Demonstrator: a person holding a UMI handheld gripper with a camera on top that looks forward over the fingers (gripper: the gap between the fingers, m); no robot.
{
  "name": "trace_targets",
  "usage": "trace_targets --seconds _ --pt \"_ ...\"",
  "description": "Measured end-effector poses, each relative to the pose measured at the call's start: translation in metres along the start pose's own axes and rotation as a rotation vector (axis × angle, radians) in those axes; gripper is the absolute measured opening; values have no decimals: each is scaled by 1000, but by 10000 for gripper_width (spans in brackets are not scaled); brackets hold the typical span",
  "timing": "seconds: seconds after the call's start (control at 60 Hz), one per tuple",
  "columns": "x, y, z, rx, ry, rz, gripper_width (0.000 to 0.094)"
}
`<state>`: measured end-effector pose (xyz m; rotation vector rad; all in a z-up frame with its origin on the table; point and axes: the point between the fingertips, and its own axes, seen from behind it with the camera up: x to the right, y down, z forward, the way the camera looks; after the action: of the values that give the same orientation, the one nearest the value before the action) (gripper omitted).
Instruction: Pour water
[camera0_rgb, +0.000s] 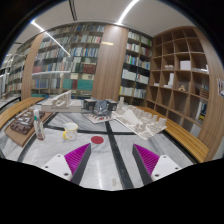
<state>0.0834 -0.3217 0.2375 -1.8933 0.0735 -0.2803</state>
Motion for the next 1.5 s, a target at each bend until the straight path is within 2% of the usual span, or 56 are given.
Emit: trace_targets --seconds 0.283,0.483,0.617,0.783,0.917,1.083,1.183,1.25,1.283,1.5 --pt "-43 55 1 -65 -26 -24 861" --pt "-173 94 2 -114 -178 -61 862" --pt "-274 83 17 -84 -285 -63 862" --pt "-383 51 66 -27 -354 0 859" --pt "-442 23 124 37 -351 17 858" --pt "-489 15 197 60 -324 19 851" --pt "-499 13 232 70 -293 16 780" --pt "-501 12 247 75 -283 16 650" --pt "-502 13 253 73 -281 18 545" --pt "-498 3 253 99 -315 60 396"
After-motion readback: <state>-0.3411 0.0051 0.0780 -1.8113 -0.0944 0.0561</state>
